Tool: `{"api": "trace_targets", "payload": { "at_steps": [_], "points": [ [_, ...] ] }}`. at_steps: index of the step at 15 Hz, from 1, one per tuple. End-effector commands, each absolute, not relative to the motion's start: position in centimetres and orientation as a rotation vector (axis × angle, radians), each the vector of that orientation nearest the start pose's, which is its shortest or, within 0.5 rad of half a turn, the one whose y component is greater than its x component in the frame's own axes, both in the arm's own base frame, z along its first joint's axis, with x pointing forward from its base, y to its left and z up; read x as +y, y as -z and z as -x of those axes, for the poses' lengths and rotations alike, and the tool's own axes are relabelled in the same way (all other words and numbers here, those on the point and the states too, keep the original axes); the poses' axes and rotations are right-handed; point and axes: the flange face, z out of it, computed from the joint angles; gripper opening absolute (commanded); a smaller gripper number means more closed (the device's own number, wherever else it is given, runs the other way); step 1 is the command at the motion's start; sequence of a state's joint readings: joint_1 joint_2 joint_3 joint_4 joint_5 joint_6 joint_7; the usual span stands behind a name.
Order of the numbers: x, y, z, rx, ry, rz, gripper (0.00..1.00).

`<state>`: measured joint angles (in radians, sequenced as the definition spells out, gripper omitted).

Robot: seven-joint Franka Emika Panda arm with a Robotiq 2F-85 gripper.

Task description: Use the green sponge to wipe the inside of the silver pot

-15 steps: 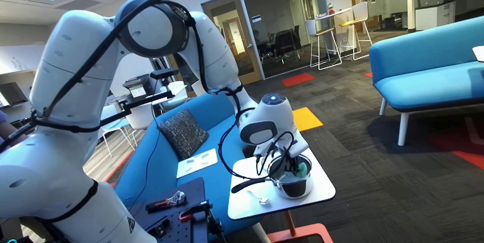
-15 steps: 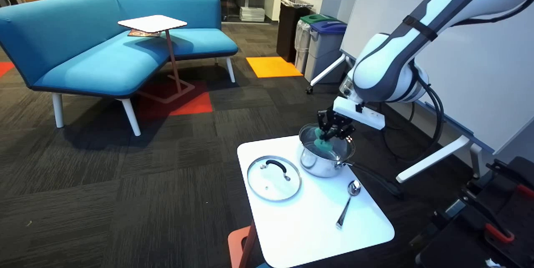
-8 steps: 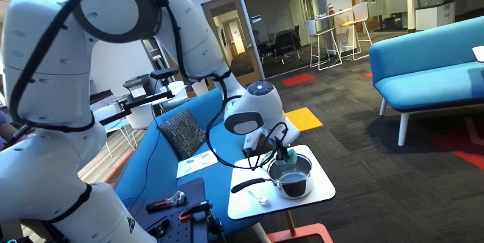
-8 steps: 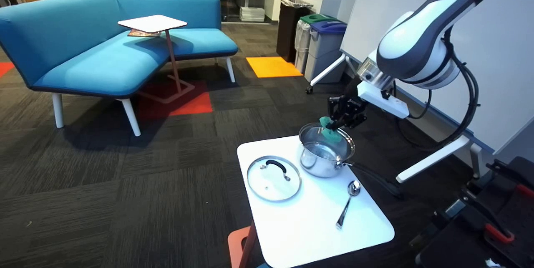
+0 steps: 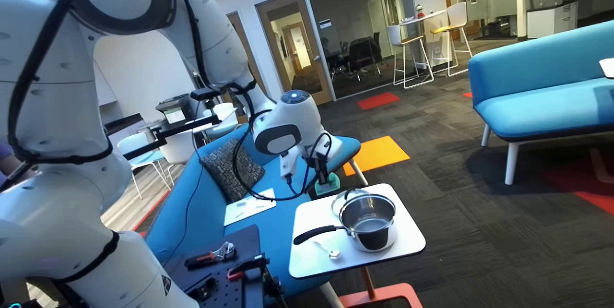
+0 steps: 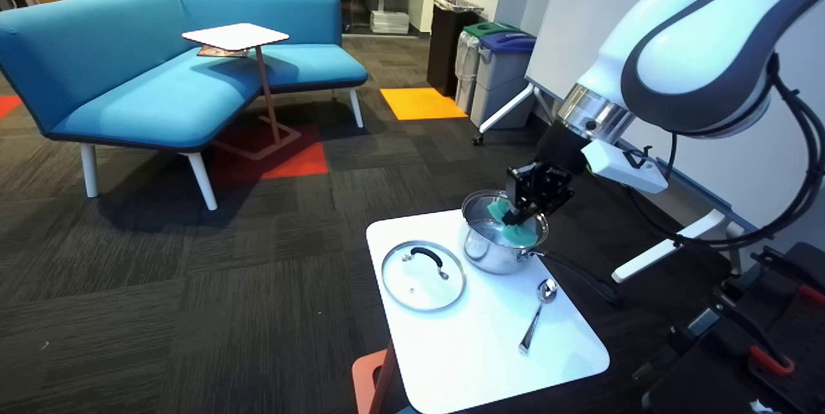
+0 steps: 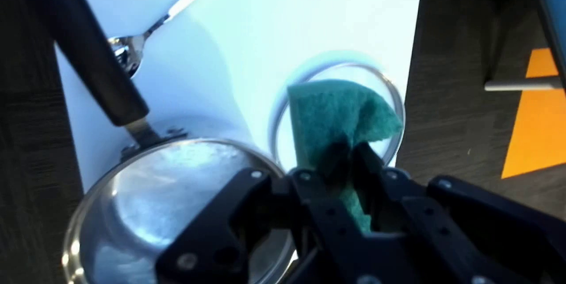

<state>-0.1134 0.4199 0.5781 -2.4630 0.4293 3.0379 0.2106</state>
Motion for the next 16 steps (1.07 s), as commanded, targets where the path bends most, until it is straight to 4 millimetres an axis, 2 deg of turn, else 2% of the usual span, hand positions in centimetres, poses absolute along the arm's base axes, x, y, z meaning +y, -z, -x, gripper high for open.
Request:
{"api": "trace_targets", "payload": {
  "at_steps": [1,4,5,8,9,11,16],
  "points": [
    [24.8,-18.6,-42.6,0.148,0.058,2.813,0.02],
    [28.3,-18.1,-41.9,0.030,-0.043,2.807,0.02],
    [27.5,-17.8,-41.6,0.086,0.004,2.803,0.10],
    [28.7,-18.0,-41.3,0.049,-0.027,2.801,0.10],
    [28.6,-18.0,-41.4,0.050,-0.027,2.802,0.02],
    [29.7,-16.2,-41.7,-0.017,-0.073,2.816,0.02],
    [34.7,-11.7,-41.5,-0.226,-0.122,2.858,0.02]
  ]
}}
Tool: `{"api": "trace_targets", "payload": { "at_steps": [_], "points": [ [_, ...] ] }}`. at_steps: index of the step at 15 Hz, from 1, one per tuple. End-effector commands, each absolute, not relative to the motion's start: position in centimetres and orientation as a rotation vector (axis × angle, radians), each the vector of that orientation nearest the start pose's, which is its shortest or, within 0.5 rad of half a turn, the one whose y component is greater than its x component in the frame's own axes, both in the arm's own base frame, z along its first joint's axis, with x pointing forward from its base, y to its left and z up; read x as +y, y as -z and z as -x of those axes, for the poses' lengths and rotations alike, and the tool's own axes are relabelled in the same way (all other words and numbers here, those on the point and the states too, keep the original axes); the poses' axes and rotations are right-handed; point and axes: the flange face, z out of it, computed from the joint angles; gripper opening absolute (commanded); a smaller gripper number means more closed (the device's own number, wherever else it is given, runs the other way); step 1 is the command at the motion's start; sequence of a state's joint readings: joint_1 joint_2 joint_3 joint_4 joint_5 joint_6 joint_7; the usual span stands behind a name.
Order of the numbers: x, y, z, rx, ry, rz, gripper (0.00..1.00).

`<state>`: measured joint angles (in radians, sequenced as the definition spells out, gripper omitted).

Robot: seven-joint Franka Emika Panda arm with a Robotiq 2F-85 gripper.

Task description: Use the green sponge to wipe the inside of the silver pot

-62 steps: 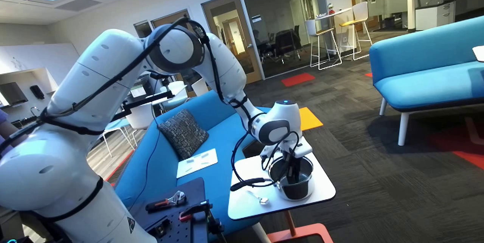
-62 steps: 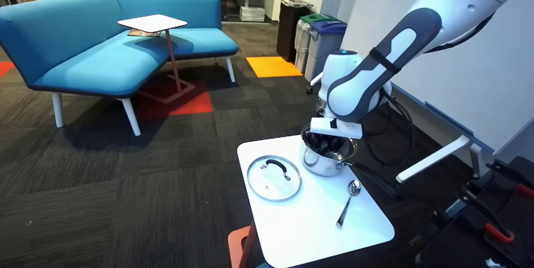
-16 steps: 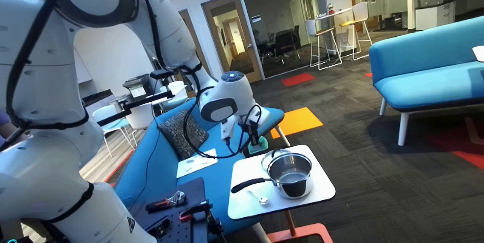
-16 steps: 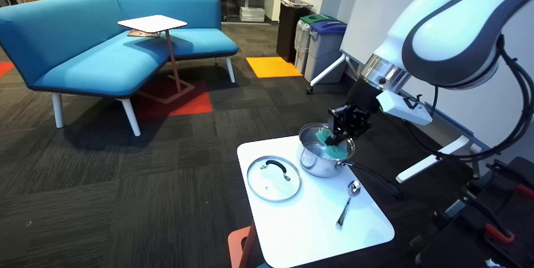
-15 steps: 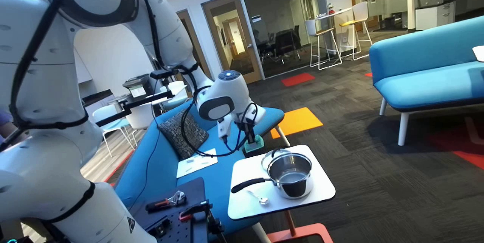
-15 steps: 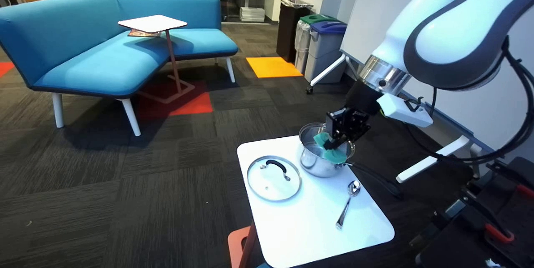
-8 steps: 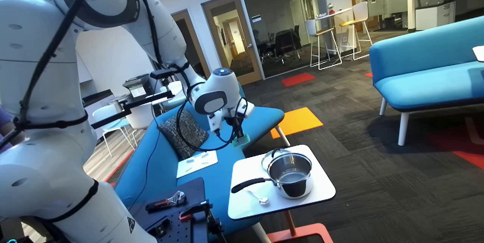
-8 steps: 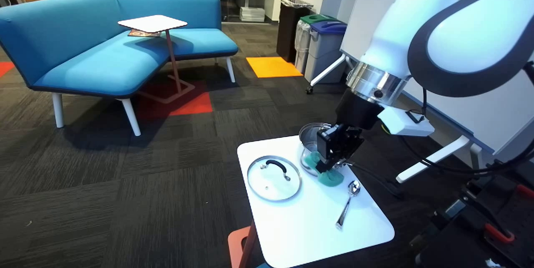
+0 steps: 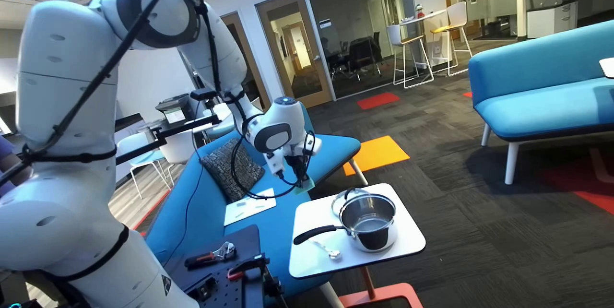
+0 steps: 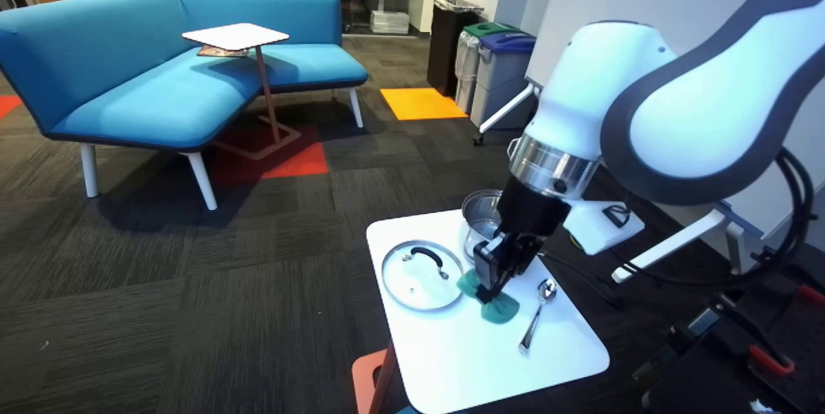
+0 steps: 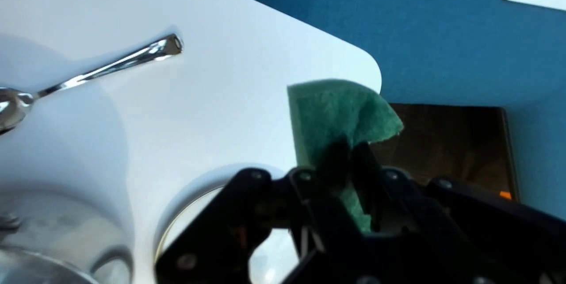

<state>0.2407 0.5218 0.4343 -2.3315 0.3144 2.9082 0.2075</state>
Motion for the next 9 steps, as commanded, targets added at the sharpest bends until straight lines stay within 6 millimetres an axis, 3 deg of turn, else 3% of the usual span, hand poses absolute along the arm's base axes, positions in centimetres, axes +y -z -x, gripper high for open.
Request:
{"api": "trace_targets", "payload": {
  "at_steps": [1,4,9],
  "points": [
    [35.5,-10.8,-41.8,-0.247,-0.121,2.869,0.02],
    [36.9,-7.8,-42.9,-0.266,-0.106,2.904,0.02],
    [36.4,-3.3,-45.4,-0.179,-0.149,2.957,0.02]
  ]
}}
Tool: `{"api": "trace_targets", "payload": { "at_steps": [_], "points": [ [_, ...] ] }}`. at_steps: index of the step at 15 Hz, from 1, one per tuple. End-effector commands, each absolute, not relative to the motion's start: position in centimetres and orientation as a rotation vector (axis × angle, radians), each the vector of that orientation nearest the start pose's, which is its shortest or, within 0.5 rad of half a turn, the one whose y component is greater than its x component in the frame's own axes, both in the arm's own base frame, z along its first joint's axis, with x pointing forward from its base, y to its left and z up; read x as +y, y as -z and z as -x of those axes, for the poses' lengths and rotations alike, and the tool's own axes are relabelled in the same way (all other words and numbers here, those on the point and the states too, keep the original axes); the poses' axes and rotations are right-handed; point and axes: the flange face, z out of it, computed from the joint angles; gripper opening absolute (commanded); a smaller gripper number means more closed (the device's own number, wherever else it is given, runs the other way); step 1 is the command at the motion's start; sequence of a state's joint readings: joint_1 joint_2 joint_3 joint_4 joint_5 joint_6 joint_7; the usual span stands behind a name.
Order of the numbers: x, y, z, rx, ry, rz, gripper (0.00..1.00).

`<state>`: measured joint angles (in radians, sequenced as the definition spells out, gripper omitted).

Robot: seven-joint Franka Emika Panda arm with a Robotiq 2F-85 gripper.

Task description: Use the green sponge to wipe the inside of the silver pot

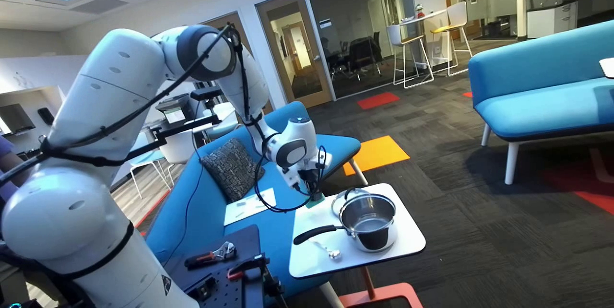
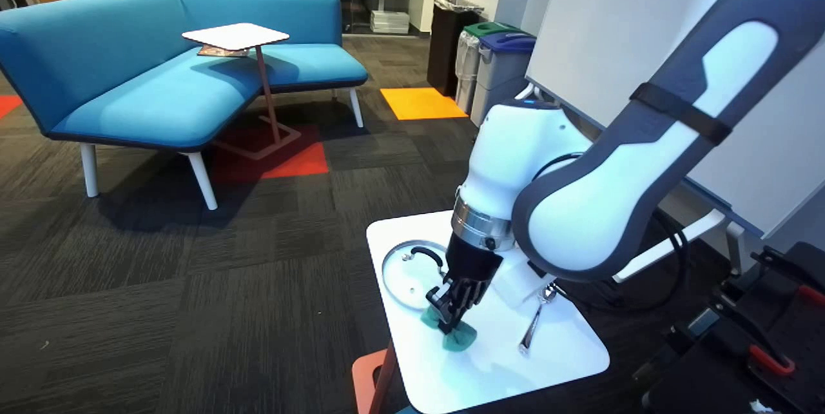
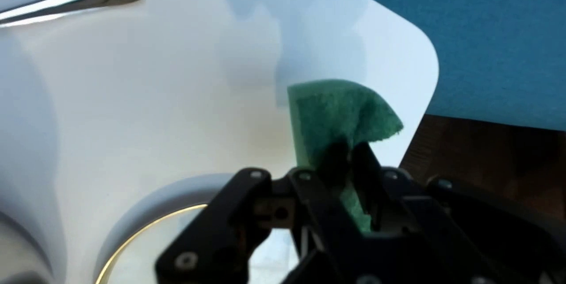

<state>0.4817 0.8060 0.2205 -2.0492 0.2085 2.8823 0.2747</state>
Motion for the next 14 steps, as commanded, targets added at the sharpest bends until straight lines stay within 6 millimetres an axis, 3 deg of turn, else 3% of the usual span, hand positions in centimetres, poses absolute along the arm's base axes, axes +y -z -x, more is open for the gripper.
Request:
{"api": "trace_targets", "payload": {
  "at_steps": [1,5,6,8,14],
  "points": [
    [36.1,-2.7,-45.9,-0.162,-0.165,2.963,0.02],
    [35.4,-1.0,-46.9,-0.139,-0.222,2.997,0.02],
    [35.1,-1.1,-46.9,-0.146,-0.236,3.014,0.35],
    [34.6,-1.7,-46.8,-0.150,-0.228,3.047,0.41],
    [32.6,-5.8,-45.8,-0.130,-0.105,3.065,0.87]
  ]
}}
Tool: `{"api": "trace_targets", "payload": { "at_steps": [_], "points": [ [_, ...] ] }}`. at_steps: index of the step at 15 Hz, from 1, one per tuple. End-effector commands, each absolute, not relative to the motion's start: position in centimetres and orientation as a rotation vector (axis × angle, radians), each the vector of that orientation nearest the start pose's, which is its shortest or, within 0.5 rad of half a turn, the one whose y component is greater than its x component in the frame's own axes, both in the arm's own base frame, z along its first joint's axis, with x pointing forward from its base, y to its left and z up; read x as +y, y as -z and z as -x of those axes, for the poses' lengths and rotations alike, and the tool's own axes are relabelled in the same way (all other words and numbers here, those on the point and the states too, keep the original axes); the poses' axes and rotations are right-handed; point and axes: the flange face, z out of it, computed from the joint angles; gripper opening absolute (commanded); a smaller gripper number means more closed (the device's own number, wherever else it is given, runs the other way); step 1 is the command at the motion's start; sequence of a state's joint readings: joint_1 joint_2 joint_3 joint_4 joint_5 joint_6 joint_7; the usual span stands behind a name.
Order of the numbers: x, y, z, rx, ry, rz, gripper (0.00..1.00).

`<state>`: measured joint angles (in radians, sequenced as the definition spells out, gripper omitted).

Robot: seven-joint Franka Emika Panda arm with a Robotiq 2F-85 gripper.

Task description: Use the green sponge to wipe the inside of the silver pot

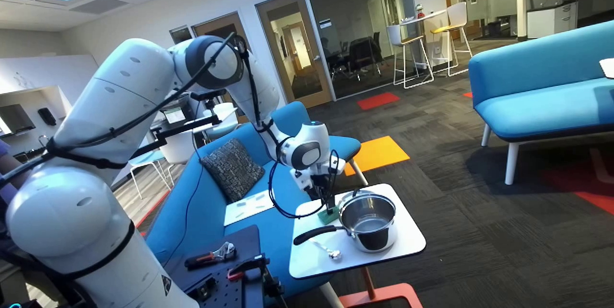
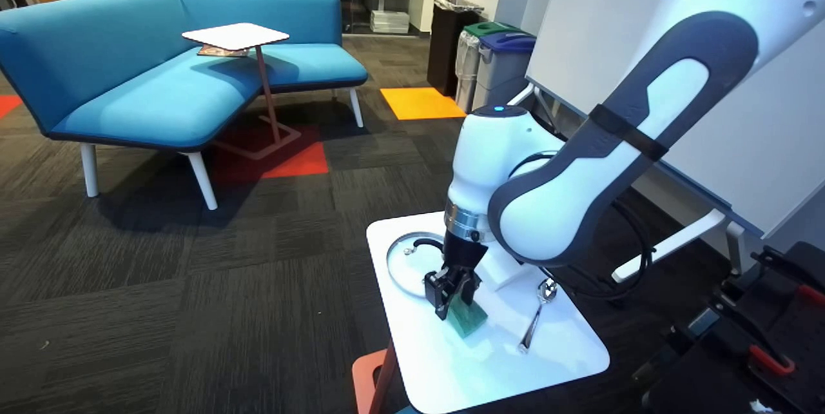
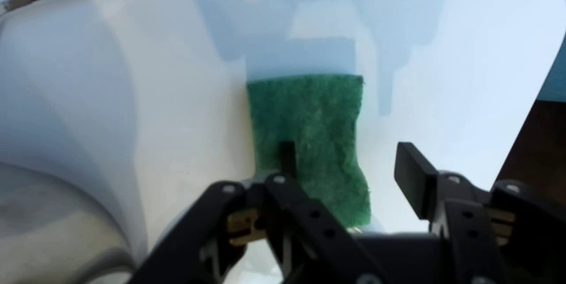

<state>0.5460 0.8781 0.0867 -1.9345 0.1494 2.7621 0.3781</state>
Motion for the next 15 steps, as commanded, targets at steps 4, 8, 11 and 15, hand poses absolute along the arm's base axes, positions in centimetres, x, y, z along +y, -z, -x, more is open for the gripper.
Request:
{"api": "trace_targets", "payload": {
  "at_steps": [4,8,11,15],
  "points": [
    [31.0,-9.6,-44.0,-0.169,-0.036,3.026,1.00],
    [29.7,-13.2,-41.6,-0.235,0.037,2.984,1.00],
    [29.4,-14.9,-40.6,-0.289,0.031,2.966,1.00],
    [29.9,-14.3,-41.0,-0.264,0.019,2.971,1.00]
  ]
}}
